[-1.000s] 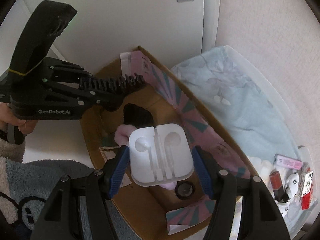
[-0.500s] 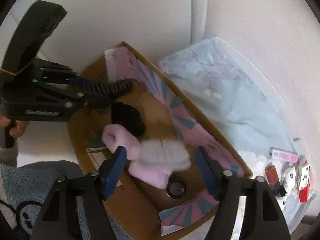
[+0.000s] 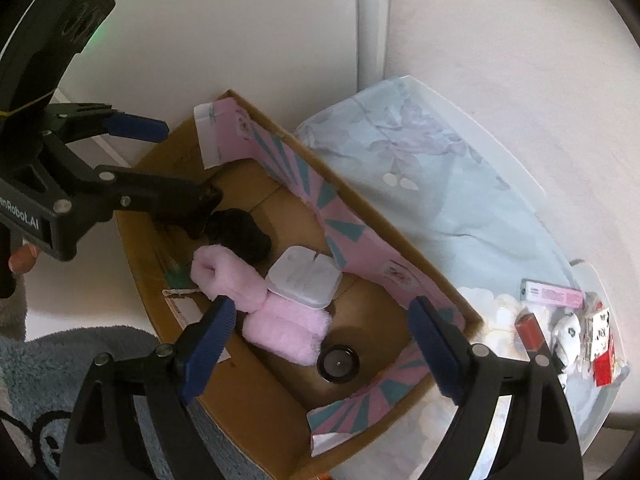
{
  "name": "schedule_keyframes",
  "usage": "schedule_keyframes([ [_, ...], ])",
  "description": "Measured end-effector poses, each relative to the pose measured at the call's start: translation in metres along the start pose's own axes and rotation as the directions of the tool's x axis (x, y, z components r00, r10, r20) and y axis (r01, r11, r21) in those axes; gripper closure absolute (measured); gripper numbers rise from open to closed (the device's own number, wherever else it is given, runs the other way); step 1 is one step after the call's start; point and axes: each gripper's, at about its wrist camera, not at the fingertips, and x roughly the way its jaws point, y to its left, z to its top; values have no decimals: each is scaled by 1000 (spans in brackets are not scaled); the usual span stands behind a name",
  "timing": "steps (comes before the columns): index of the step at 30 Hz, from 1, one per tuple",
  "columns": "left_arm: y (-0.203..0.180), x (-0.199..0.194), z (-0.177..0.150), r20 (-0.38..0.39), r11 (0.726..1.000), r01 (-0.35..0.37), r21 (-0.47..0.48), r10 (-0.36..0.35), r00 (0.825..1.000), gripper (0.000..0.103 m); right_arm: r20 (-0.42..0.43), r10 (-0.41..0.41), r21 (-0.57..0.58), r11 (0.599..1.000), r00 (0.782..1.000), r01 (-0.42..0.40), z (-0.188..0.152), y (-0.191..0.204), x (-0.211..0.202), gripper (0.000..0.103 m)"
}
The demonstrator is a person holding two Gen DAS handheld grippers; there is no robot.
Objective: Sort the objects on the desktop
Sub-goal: 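Release the claw clip and earphone case into the cardboard box, then grasp the dark red lipstick with the left gripper while the right grasps a white panda-print sock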
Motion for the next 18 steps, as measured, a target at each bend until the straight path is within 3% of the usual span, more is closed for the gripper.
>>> schedule_keyframes([
  [5,-16,0,11,1,999,3,49,-3,1000,0,23,12,113,993,1000,-14,-12,-21,-17,17],
  [11,-62,0,27,23,985,21,171,-26,999,0,115,23,266,962,993,-53,-41,-55,-51,17],
  [18,-143,2,44,52,925,60,376,-85,995,0,143,-94,423,906,985,25,-97,-106,-86,17],
])
